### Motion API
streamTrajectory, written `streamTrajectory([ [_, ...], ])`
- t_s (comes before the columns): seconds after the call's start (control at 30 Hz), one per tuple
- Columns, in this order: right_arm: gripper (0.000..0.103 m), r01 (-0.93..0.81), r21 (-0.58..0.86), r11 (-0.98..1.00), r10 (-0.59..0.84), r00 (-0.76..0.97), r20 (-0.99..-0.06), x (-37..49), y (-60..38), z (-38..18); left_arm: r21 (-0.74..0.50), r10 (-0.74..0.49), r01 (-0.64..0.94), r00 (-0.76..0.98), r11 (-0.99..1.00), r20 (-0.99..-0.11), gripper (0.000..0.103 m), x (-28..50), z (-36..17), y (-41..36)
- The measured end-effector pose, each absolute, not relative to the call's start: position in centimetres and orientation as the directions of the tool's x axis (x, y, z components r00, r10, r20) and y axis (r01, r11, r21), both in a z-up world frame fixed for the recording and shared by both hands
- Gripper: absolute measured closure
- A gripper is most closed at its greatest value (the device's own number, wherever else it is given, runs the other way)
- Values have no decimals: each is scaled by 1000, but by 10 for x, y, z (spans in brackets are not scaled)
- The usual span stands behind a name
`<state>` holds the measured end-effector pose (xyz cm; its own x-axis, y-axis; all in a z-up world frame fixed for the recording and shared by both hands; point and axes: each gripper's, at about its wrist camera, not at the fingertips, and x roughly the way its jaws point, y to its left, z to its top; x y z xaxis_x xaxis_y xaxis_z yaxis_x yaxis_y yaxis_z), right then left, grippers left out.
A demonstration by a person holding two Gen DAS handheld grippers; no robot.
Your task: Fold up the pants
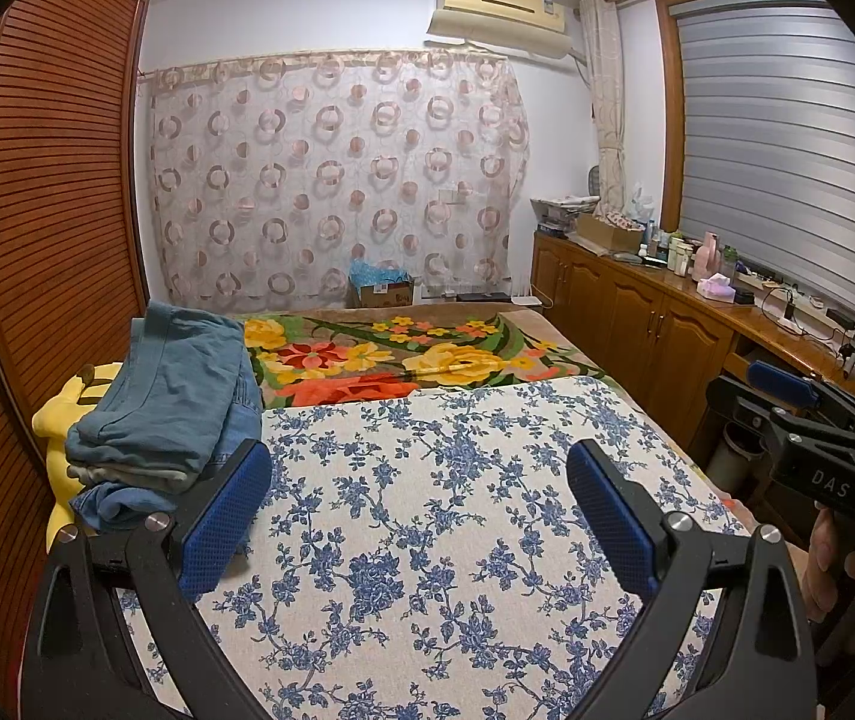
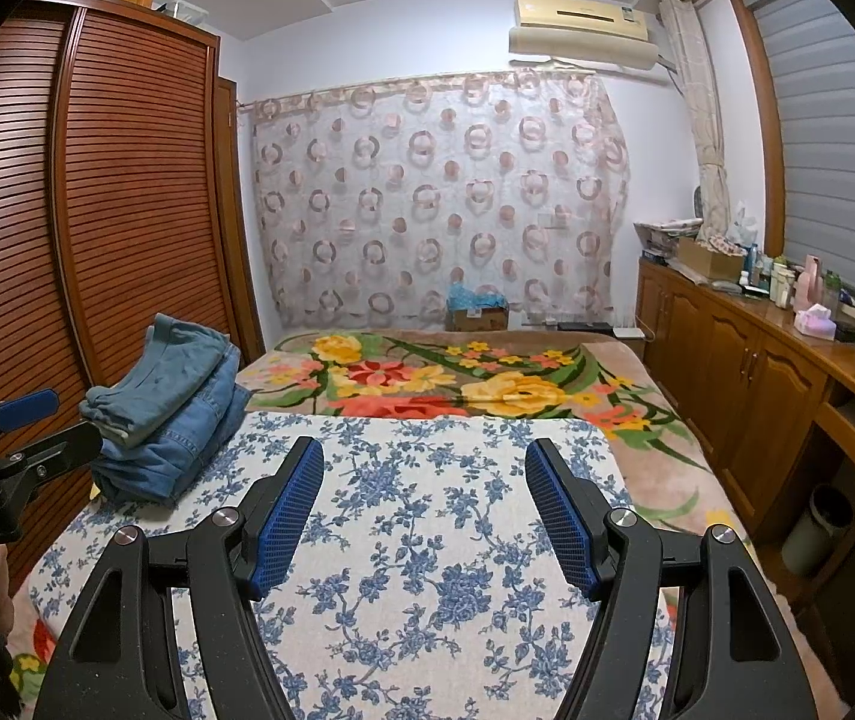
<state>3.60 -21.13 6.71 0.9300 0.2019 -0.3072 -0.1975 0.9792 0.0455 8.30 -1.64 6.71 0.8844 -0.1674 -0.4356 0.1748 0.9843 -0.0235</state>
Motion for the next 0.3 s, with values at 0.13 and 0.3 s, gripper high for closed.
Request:
streamTrajectory([
  [0.13, 31, -198, 45, 979, 202, 930, -307, 36, -211, 67, -23, -167, 174, 885, 984, -435, 4, 83, 67, -16],
  [0.3, 31, -198, 46, 979, 202, 930, -307, 36, -211, 67, -24, -167, 174, 885, 984, -435, 4, 83, 67, -16],
])
